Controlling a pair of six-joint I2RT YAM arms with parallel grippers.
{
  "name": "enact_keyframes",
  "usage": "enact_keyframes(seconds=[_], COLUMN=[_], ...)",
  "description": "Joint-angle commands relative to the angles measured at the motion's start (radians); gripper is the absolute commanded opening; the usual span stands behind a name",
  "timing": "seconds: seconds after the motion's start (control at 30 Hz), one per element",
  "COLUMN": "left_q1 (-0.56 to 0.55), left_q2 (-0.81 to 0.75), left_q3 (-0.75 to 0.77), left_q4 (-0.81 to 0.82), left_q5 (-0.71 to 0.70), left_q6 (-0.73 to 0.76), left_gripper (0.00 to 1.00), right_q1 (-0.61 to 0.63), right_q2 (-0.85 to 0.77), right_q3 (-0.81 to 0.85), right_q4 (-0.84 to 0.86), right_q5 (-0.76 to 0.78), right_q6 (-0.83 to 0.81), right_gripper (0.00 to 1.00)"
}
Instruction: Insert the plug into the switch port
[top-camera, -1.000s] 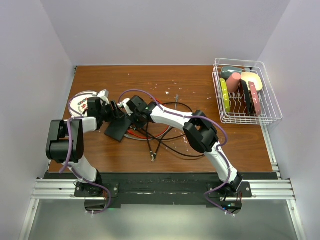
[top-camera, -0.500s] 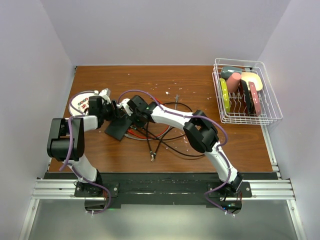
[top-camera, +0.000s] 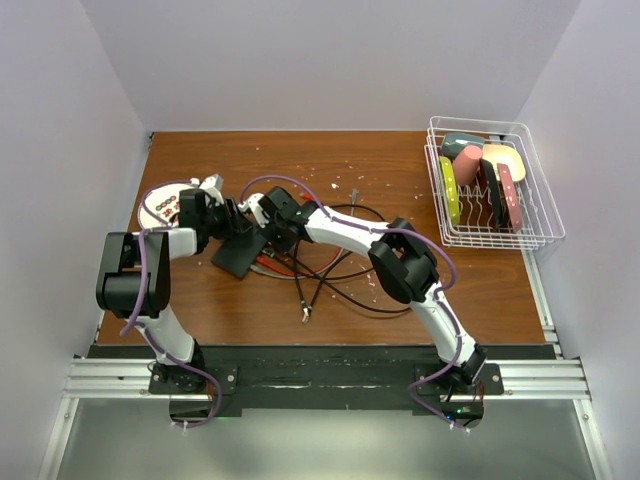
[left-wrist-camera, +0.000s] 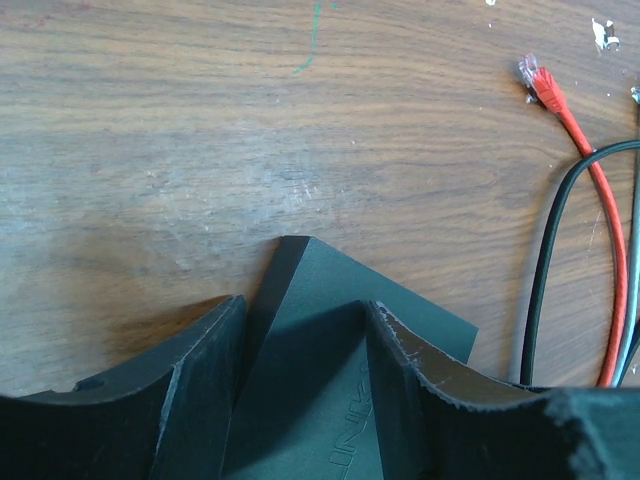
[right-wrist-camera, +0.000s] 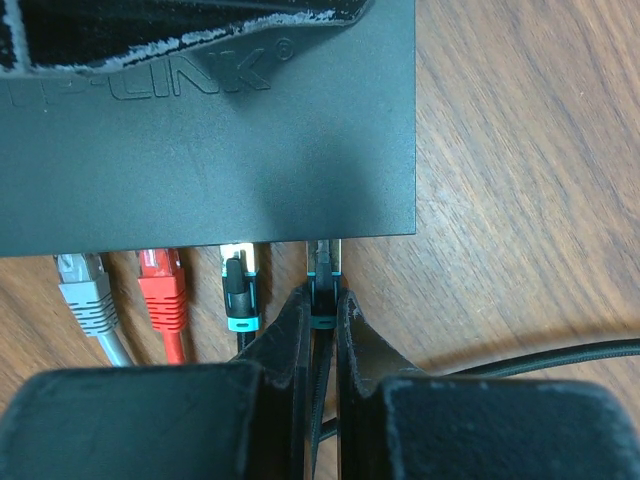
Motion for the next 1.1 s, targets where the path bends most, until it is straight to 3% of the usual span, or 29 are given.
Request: enact_keyframes(seconds=[0.0, 0.4, 0.6, 1.07], left_q1=[-0.055, -0.084, -0.089, -0.103], left_q2=[0.04, 0.078, 0.089, 0.127], left_q3=[0.02, 0.049, 0.052, 0.065], left_q4=[-0.058, -0.078, -0.075, -0.081], left_q5=[0.134, 0.163, 0.185, 0.237], left_q6=[0.0, 0.012, 0.015, 0.02], left_gripper=[0.53, 0.51, 0.44, 0.42], right_q1=[0.001, -0.008, -0.014, -0.023], right_q2=[-0.046, 0.006, 0.014, 0.039], right_q3=[0.043, 0.135, 0.134, 0.166], right_q4=[0.21, 0.219, 0.267, 0.371], right_q5=[-0.074, -0.112, -0.14, -0.171], right_q6=[0.021, -0.015, -0.003, 0.034], right_gripper=[0.0, 0.0, 0.0, 0.0])
